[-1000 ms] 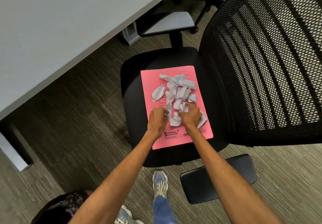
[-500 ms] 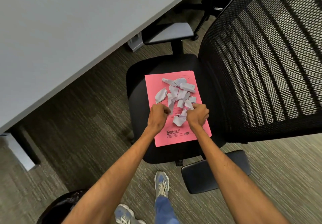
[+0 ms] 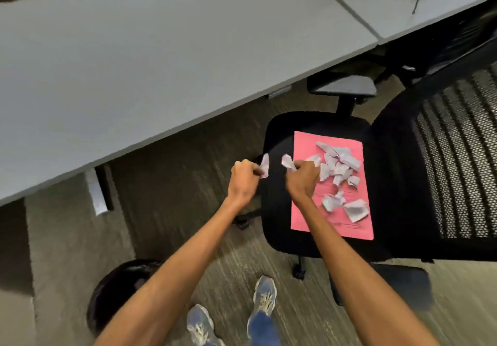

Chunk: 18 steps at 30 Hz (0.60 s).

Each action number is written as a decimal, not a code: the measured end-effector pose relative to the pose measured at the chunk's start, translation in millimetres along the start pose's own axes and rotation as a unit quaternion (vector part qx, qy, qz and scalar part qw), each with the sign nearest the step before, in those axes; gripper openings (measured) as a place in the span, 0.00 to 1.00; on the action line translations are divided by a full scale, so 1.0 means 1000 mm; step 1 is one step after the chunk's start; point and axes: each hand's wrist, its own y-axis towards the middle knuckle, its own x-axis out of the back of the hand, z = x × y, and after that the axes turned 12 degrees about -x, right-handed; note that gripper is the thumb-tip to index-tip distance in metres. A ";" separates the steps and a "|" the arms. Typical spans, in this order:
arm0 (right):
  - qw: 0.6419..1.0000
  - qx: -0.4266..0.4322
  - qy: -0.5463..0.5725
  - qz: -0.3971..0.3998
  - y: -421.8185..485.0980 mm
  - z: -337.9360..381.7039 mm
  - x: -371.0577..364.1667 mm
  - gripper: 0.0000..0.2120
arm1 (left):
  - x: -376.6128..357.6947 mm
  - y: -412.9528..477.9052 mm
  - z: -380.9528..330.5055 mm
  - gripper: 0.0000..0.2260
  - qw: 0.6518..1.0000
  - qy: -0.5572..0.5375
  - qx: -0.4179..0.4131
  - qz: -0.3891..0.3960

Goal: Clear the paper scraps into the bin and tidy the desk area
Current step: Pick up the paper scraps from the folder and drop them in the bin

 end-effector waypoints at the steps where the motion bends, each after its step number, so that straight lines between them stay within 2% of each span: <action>1: 1.000 0.008 -0.007 0.013 -0.013 0.006 -0.013 0.17 | 0.014 -0.010 0.011 0.11 1.000 -0.001 0.019 -0.012; 5: 0.994 0.054 -0.029 0.089 -0.089 0.025 -0.077 0.07 | 0.079 -0.064 0.065 0.11 0.992 0.000 0.098 -0.074; 10: 0.969 0.111 -0.081 0.205 -0.200 0.026 -0.162 0.15 | 0.146 -0.164 0.151 0.12 0.965 -0.012 0.200 -0.171; 15: 0.927 0.145 -0.155 0.309 -0.307 -0.001 -0.237 0.06 | 0.182 -0.279 0.225 0.09 0.916 -0.026 0.299 -0.267; 18: 0.905 0.151 -0.178 0.355 -0.364 -0.027 -0.278 0.07 | 0.192 -0.337 0.270 0.08 0.886 -0.026 0.350 -0.303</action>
